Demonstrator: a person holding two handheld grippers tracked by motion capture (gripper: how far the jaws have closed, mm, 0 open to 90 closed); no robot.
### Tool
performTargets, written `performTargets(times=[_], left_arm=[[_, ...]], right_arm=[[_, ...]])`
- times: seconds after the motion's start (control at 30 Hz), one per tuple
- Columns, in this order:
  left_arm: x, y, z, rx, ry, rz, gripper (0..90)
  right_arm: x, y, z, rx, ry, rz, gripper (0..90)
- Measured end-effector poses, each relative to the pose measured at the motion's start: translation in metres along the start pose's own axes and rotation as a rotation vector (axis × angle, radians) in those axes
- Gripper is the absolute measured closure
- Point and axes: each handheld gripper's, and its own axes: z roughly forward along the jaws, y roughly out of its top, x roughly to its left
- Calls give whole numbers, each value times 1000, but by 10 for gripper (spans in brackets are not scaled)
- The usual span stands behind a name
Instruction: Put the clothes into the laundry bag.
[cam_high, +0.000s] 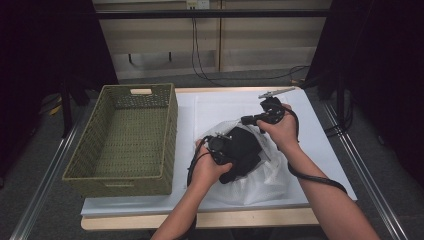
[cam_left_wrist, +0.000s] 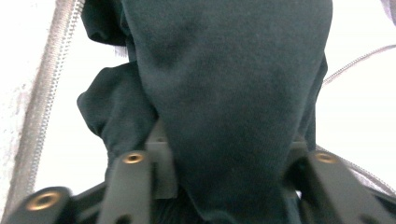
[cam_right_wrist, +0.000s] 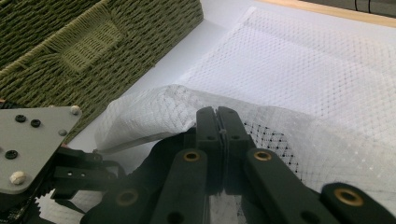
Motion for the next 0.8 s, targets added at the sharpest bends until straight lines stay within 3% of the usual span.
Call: performTargets(times=[0.13, 0.27, 0.43, 0.53, 0.8], left_arm=[[0, 1, -3, -11, -26, -37, 664], [0, 5, -10, -84, -61, -79, 688], [-1, 11, -13, -139, -70, -84, 691], [0, 14, -11, -158, -72, -100, 691], [-2, 27, -13, -200, -72, -96, 692]], right_arm=[[2, 0, 1, 2, 3, 1, 894], [5, 2, 0, -1, 7, -8, 894], [7, 6, -2, -4, 10, -14, 894], [7, 7, -4, -7, 17, -12, 894], [5, 8, -9, -15, 25, -8, 894]])
